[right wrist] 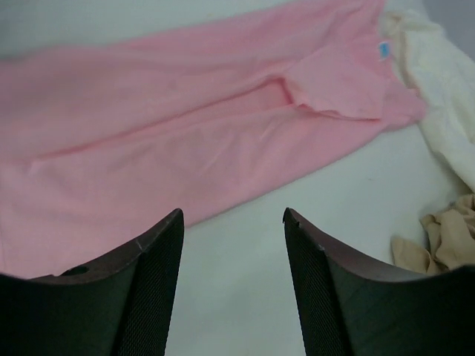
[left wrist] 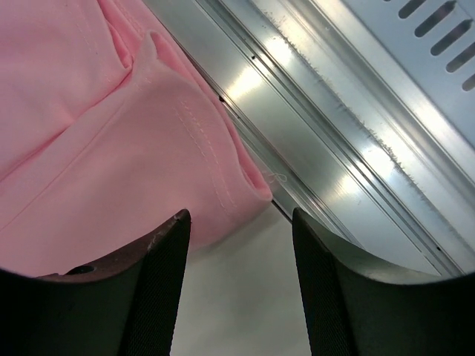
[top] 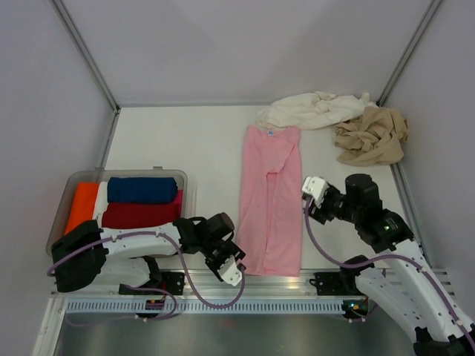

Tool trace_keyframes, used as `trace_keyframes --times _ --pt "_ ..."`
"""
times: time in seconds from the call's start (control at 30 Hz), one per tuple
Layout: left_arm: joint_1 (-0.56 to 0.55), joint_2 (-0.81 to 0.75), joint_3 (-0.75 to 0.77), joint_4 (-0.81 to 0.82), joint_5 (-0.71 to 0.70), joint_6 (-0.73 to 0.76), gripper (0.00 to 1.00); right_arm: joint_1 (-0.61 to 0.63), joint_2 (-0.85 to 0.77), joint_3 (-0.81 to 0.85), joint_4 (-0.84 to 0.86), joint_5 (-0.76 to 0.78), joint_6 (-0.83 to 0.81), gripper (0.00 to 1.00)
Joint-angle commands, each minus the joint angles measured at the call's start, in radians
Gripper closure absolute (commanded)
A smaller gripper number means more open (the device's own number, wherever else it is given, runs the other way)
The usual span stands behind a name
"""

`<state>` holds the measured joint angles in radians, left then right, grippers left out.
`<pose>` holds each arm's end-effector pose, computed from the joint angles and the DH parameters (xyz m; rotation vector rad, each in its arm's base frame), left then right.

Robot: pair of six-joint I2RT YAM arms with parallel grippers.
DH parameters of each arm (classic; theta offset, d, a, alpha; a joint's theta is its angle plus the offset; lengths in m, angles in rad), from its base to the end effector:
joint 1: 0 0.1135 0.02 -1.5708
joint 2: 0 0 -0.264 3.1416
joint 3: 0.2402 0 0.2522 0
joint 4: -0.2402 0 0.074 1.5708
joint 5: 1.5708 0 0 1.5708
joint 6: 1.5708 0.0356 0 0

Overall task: Roll the t-shirts
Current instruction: Roll the tshirt

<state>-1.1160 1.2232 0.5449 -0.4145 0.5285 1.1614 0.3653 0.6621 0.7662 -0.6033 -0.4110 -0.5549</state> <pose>0.0746 -0.1935 0.1617 2.4090 0.9240 -0.6822 0.1283 0.0643 0.3099 -1.1227 1.7017 0.3061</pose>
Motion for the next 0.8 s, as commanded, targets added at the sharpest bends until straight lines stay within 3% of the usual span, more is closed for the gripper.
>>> trace_keyframes --times 0.0,0.13,0.3,0.47,0.6,0.77 --pt "-0.013 0.044 0.038 0.094 0.045 0.058 0.37 0.136 0.056 -0.059 -0.335 0.003 -0.503 0.37" --pt "-0.013 0.065 0.043 0.097 0.021 0.072 0.37 0.311 0.12 -0.064 -0.417 0.051 -0.608 0.41" --pt "-0.013 0.056 0.006 0.097 0.016 0.141 0.41 0.648 0.183 -0.149 -0.383 0.095 -0.632 0.54" --pt "-0.013 0.068 0.032 0.097 -0.002 0.104 0.47 0.771 0.159 -0.189 -0.352 -0.005 -0.58 0.55" --pt "-0.021 0.065 0.017 0.094 0.048 0.11 0.46 0.917 0.189 -0.268 -0.201 0.101 -0.542 0.54" --pt "-0.03 0.073 0.023 0.089 0.048 0.101 0.47 0.971 0.241 -0.327 -0.115 0.097 -0.556 0.53"
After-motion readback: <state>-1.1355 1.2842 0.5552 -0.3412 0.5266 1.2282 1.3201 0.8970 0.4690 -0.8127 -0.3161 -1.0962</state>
